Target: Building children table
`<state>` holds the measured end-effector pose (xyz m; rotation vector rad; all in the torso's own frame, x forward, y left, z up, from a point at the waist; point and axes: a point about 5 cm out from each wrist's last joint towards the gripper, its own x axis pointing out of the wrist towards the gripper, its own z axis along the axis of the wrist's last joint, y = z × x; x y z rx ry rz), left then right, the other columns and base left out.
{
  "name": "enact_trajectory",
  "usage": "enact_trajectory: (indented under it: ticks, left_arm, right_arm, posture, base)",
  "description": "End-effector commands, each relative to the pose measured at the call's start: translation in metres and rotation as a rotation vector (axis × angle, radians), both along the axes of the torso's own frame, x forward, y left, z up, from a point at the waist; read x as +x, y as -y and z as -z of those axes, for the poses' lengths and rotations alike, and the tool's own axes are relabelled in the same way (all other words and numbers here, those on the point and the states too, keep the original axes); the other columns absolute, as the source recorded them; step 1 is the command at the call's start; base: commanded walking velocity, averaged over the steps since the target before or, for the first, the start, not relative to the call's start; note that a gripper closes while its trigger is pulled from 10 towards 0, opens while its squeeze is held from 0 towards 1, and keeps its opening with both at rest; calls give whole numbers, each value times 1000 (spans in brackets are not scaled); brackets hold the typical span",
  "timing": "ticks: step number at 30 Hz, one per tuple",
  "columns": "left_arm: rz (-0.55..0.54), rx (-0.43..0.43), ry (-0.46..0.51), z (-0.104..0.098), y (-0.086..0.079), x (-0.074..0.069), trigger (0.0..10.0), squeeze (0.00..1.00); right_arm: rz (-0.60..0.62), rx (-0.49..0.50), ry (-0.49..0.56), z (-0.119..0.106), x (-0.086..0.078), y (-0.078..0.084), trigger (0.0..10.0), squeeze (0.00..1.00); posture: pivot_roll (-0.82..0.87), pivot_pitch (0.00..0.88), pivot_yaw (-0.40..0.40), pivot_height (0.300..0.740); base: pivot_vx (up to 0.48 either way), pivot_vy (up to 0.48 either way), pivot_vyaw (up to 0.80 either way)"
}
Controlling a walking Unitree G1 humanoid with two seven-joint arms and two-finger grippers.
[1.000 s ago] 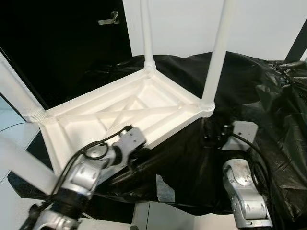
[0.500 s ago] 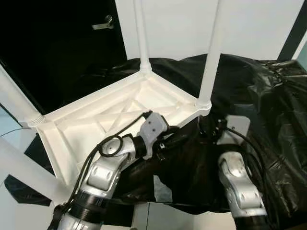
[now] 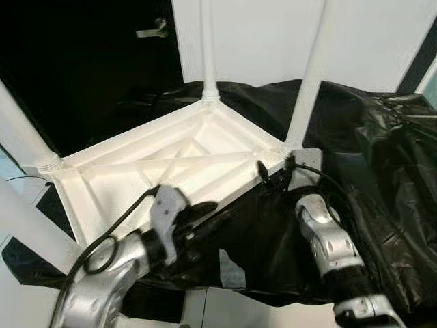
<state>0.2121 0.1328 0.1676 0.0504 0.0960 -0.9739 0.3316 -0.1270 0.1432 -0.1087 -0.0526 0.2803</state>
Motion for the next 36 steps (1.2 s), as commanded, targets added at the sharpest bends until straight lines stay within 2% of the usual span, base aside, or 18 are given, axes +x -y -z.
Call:
enact_trajectory:
  ticks: [1, 5, 7, 8, 10, 11, 13, 14, 17, 19, 20, 22, 23, 25, 26, 28, 36]
  left_arm:
    - [59, 2, -30, -1, -4, -9, 10000, 0]
    - [64, 7, -46, 0, -6, -12, 10000, 0]
    - [81, 37, -101, 6, -20, -22, 10000, 0]
    - [81, 37, -101, 6, -20, -22, 10000, 0]
    - [81, 79, -153, 14, -36, -35, 10000, 0]
    - [89, 85, -175, 16, -39, -40, 10000, 0]
    - [89, 85, -175, 16, -39, -40, 10000, 0]
    - [103, 90, -197, 16, -43, -48, 10000, 0]
    - [107, 110, -207, 15, -48, -54, 10000, 0]
    - [93, 146, -216, 8, -62, -63, 10000, 0]
    - [93, 146, -216, 8, -62, -63, 10000, 0]
    - [67, 181, -209, -1, -76, -69, 10000, 0]
    - [67, 181, -209, -1, -76, -69, 10000, 0]
    - [12, 222, -235, -4, -92, -73, 10000, 0]
    - [12, 222, -235, -4, -92, -73, 10000, 0]
    - [-28, 259, -256, -7, -104, -80, 10000, 0]
    - [-41, 272, -260, -7, -108, -82, 10000, 0]
  right_arm:
    - [-97, -13, -14, 2, 1, -7, 10000, 0]
    - [-117, -19, -13, 2, 1, -7, 10000, 0]
    - [-204, -31, -43, 5, -4, -6, 10000, 0]
    - [-204, -31, -43, 5, -4, -6, 10000, 0]
    - [-247, -22, -115, 14, -9, 0, 10000, 0]
    - [-236, -21, -138, 18, -8, 4, 10000, 0]
    - [-236, -21, -138, 18, -8, 4, 10000, 0]
    - [-180, -33, -160, 23, -3, 11, 10000, 0]
    - [-124, -37, -193, 28, 3, 18, 10000, 0]
    - [-60, -24, -236, 35, 10, 26, 10000, 0]
    - [-60, -24, -236, 35, 10, 26, 10000, 0]
    - [-43, -10, -262, 38, 13, 28, 10000, 0]
    - [-43, -10, -262, 38, 13, 28, 10000, 0]
    - [-31, 1, -279, 40, 15, 30, 10000, 0]
    - [-31, 1, -279, 40, 15, 30, 10000, 0]
    - [-6, 14, -300, 42, 18, 33, 10000, 0]
    - [5, 19, -306, 42, 19, 34, 10000, 0]
  posture:
    - [147, 0, 1, 740]
    - [147, 0, 1, 740]
    - [148, 0, -3, 740]
    - [148, 0, -3, 740]
    - [151, 0, -1, 740]
    - [151, 0, -1, 740]
    - [151, 0, -1, 740]
    - [152, 0, 1, 740]
    - [157, 0, 0, 740]
    - [171, 0, -2, 740]
    - [171, 0, -2, 740]
    - [173, 0, -4, 740]
    - [173, 0, -4, 740]
    - [191, 0, -8, 740]
    - [191, 0, -8, 740]
    - [200, 0, -8, 740]
    - [200, 0, -8, 740]
  base:
    - [0, 0, 0]
    - [0, 0, 0]
    - [0, 0, 0]
    - [0, 0, 0]
    - [0, 0, 0]
    - [0, 0, 0]
    - [0, 0, 0]
    - [0, 0, 0]
    - [0, 0, 0]
    - [0, 0, 0]
    - [0, 0, 0]
    - [0, 0, 0]
    - [0, 0, 0]
    - [0, 0, 0]
    - [0, 0, 0]
    - [0, 0, 0]
    - [0, 0, 0]
